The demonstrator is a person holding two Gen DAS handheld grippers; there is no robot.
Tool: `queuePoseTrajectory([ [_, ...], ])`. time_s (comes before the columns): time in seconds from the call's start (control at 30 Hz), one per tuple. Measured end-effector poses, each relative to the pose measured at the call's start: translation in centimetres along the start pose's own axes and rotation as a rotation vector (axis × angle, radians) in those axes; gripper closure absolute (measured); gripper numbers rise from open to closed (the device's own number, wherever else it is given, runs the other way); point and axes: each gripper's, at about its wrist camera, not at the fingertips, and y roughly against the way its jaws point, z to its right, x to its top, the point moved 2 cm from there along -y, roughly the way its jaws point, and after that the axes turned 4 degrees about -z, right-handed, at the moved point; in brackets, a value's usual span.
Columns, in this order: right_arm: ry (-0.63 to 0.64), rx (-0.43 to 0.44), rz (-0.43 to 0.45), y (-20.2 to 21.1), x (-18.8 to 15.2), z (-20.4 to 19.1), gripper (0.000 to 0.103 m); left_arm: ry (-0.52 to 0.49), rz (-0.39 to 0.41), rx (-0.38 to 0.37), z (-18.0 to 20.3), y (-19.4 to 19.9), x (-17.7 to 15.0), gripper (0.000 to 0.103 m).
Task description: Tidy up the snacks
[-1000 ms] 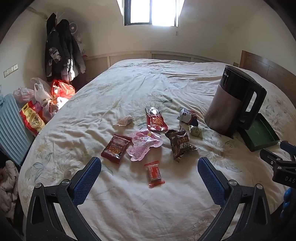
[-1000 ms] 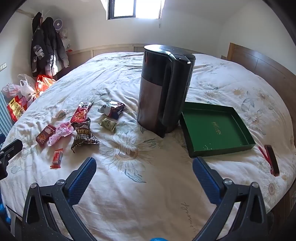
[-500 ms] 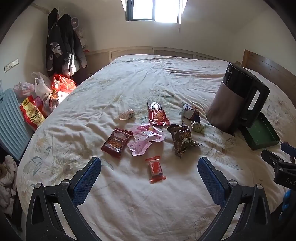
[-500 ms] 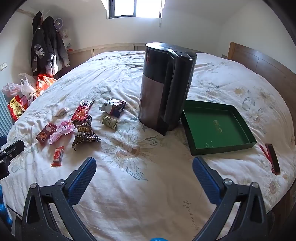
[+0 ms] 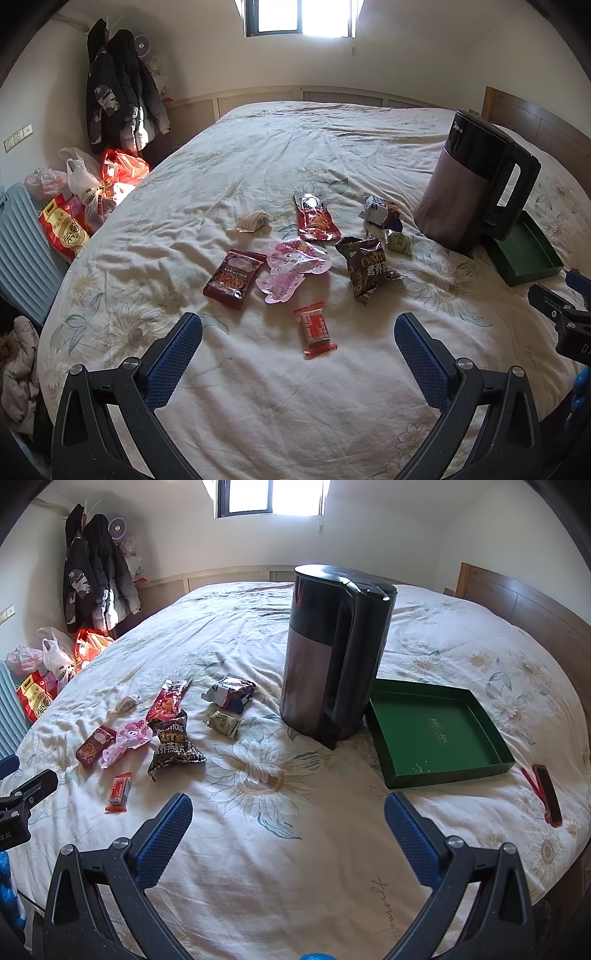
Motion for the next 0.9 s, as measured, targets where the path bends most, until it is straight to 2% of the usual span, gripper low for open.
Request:
queuePoseTrajectory([
  [0.37, 0.001, 0.025, -0.002, -0.2, 0.2, -0.5, 0.000, 0.028, 0.044, -0.035, -0.8, 0.2, -0.1, 0.001],
  [0.9, -0.008, 0.059, -0.016, -1.4, -0.5, -0.3, 0.000, 0.017, -0.003, -0.022, -3.1, -0.4, -0.4, 0.001],
])
